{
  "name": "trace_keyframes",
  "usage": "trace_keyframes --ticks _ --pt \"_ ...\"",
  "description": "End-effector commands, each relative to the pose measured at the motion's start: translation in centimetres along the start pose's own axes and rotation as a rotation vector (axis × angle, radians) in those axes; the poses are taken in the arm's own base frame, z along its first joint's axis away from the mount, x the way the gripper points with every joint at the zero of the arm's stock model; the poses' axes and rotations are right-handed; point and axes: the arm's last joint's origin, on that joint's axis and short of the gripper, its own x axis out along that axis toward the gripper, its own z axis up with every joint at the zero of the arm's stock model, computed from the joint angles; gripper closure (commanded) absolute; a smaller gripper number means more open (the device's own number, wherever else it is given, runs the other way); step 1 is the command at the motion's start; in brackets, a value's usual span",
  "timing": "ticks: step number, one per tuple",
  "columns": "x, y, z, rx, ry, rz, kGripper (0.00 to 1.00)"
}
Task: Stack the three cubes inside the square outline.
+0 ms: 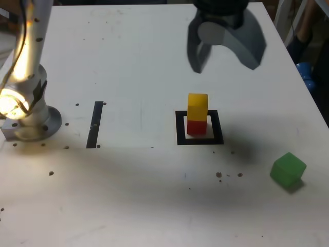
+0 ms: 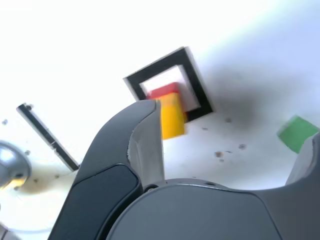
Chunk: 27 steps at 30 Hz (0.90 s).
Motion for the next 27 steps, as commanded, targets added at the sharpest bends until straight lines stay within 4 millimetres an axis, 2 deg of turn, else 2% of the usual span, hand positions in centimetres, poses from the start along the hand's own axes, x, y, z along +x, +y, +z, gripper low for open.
trace_keyframes --ticks 1,14,20,27 --pt "0.5 -0.5 1.3 0.045 0.006 -0.002 0.01" --pt "2.4 -2.5 7.1 0.252 -0.04 -0.035 0.01" --pt "3.1 -3.6 8.7 0.331 -0.054 -0.034 0.01" --pt "5.9 -5.0 11.1 0.395 -0.02 -0.044 0.02"
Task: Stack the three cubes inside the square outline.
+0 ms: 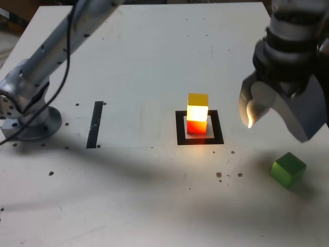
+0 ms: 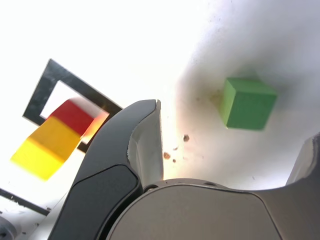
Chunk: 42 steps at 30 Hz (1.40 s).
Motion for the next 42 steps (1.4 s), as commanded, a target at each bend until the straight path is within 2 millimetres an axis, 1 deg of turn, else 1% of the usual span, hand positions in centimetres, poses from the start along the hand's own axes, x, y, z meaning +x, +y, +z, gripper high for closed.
trace_keyframes --ticks 1,5,11,16,23,25,27,37,39,42 --pt "0.5 -0.2 0.4 0.014 0.013 -0.006 0.02" --pt "1.8 -0.4 1.3 0.035 0.032 -0.01 0.03" --pt "2.8 -1.2 2.6 0.064 0.045 0.0 0.03" --pt "4.2 -2.0 4.1 0.085 0.05 -0.005 0.05" --pt "5.2 -2.6 5.0 0.089 0.057 -0.005 0.09" --pt "5.3 -2.7 5.2 0.086 0.058 -0.003 0.13" --pt "5.4 -2.7 5.3 0.081 0.057 0.001 0.2" --pt "6.0 -3.1 5.8 0.068 0.071 0.018 0.57" --pt "6.0 -3.1 5.8 0.07 0.075 0.021 0.61" --pt "6.1 -3.2 5.8 0.071 0.079 0.02 0.63"
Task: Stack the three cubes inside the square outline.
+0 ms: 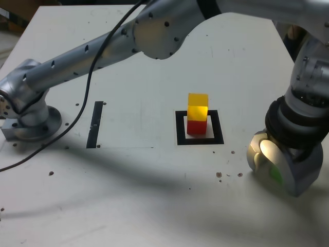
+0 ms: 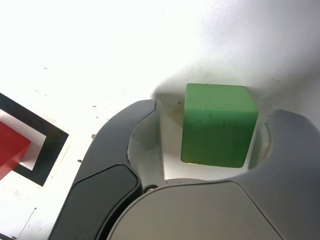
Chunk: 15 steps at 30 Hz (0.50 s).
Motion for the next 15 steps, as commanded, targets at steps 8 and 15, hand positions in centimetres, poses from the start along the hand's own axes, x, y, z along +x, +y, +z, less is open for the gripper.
trace_keyframes --ticks 8,15 --pt "0.17 -0.14 -0.08 0.002 0.018 -0.006 0.64" --pt "-0.46 -0.27 -0.53 -0.008 0.024 -0.005 0.64"
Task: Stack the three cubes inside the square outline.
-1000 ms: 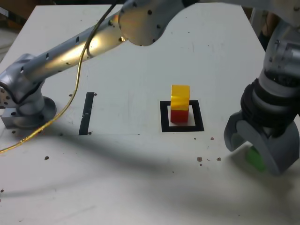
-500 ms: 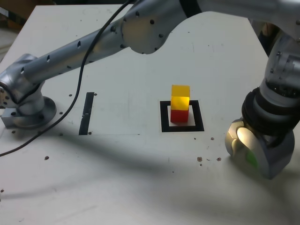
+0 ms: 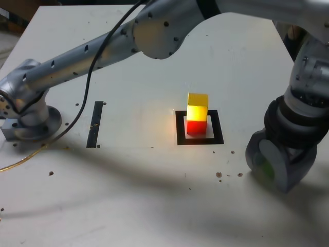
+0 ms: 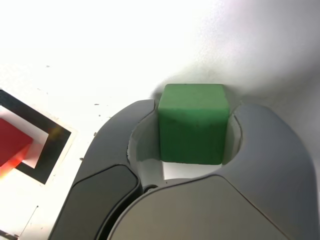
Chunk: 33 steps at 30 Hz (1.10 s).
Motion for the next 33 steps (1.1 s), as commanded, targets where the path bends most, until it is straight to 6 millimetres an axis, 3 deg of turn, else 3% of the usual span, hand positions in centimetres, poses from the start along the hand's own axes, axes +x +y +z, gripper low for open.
trace_keyframes --ticks 1,8,20,26,33 --pt "-0.7 -0.2 -0.5 -0.008 0.012 -0.002 0.64" --pt "-3.7 -0.5 -3.1 -0.088 0.021 0.018 0.64" --pt "-9.3 0.1 -12.3 -0.447 0.025 0.008 0.64" --pt "-10.2 0.5 -14.6 -0.605 0.004 -0.038 0.64" --pt "-9.2 0.7 -16.3 -0.737 0.04 -0.132 0.64"
